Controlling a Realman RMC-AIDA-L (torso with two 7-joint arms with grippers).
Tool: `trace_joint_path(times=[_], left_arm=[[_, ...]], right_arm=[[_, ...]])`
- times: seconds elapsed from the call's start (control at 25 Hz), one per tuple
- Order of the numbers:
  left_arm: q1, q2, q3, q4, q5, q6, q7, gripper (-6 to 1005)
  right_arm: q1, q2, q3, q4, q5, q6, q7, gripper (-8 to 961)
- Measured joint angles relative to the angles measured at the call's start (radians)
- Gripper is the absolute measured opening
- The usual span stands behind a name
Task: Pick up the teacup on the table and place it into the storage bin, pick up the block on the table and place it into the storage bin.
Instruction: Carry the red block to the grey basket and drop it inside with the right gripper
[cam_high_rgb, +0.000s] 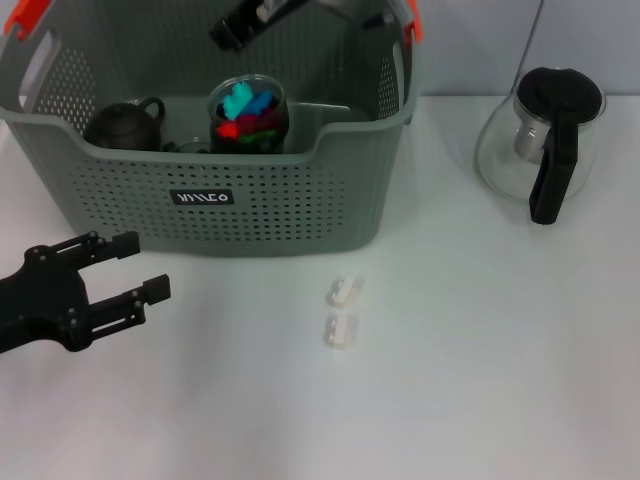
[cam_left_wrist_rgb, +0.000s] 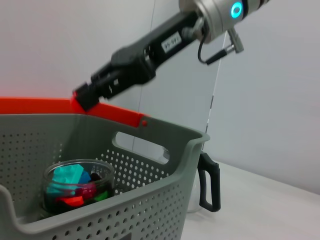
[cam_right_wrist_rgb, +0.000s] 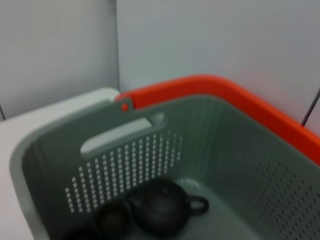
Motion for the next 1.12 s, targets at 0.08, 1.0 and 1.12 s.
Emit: trace_joint_path(times=[0.08, 1.0, 1.12], left_arm=[[-0.001, 0.000, 0.000, -0.003, 0.000, 0.000, 0.000, 694], [-0.003, 0.002, 0.000, -0.014, 0.000, -0.008, 0.000, 693], [-0.003, 0.002, 0.000, -0.013, 0.000, -0.008, 0.000, 694]], right_arm=[[0.002, 0.000, -0.021, 0.022, -0.001, 0.017, 0.004, 205], [0.004, 0.002, -0.047, 0.075, 0.008, 0.043, 0.009, 231], [0.004, 0.002, -0.051, 0.075, 0.007, 0.044, 0.011, 235]])
